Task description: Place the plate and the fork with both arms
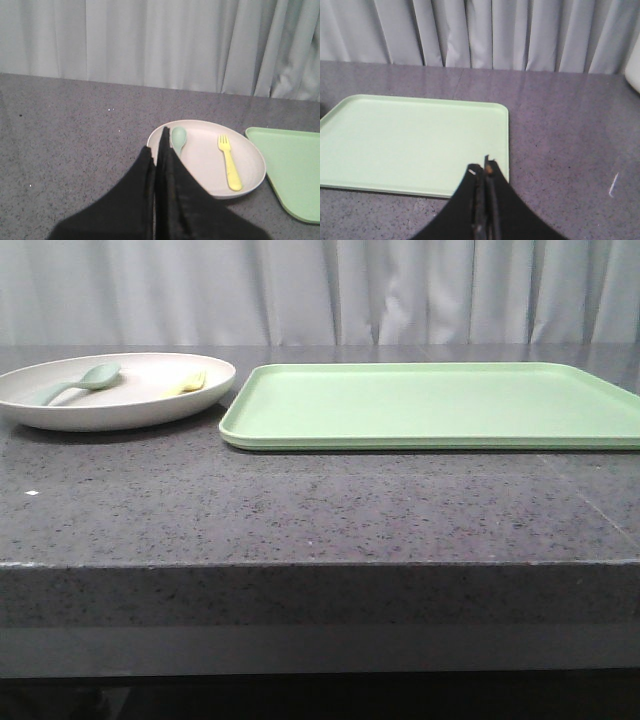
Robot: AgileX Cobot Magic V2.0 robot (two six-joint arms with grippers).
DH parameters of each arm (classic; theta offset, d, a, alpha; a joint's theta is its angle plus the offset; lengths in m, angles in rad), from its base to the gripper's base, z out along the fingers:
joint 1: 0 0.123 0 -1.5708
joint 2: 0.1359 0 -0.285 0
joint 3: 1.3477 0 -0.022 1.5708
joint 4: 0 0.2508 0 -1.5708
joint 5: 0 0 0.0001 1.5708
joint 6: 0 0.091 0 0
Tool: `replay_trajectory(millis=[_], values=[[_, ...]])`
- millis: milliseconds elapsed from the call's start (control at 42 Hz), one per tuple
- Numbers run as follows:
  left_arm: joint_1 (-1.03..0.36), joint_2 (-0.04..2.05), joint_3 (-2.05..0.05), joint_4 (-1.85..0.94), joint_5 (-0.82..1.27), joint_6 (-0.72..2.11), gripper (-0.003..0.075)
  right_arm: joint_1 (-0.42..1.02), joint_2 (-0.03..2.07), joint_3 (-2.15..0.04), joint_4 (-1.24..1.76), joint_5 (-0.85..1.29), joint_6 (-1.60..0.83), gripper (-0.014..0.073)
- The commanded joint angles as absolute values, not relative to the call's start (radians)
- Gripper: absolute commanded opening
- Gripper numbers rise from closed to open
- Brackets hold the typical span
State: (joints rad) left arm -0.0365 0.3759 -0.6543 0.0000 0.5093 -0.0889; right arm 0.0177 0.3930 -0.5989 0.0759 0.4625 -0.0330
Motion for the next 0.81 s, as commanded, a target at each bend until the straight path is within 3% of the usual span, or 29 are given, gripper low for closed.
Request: replay_trajectory(millis=[0, 643, 714, 786], values=[[-0.037, 0.429, -0.691, 0.0, 0.448, -0.097, -0.0018, 0.014, 0.457, -0.637, 0.067, 0.394, -0.04, -0.0068], [-0.037, 0.476, -0.691, 0.0, 0.448, -0.097, -0.0015, 0.014, 0.513, -0.63, 0.067, 0.408, -0.04, -0.0063], [-0.037, 0.476, -0.691, 0.0, 0.448, -0.097, 0.0028, 0.014, 0.513, -0.63, 0.067, 0.408, -0.04, -0.0002], [-0.037, 0.476, -0.691, 0.016, 0.448, -0.097, 0.0151, 0.014, 0.513, -0.63, 0.067, 0.408, -0.04, 0.0148]])
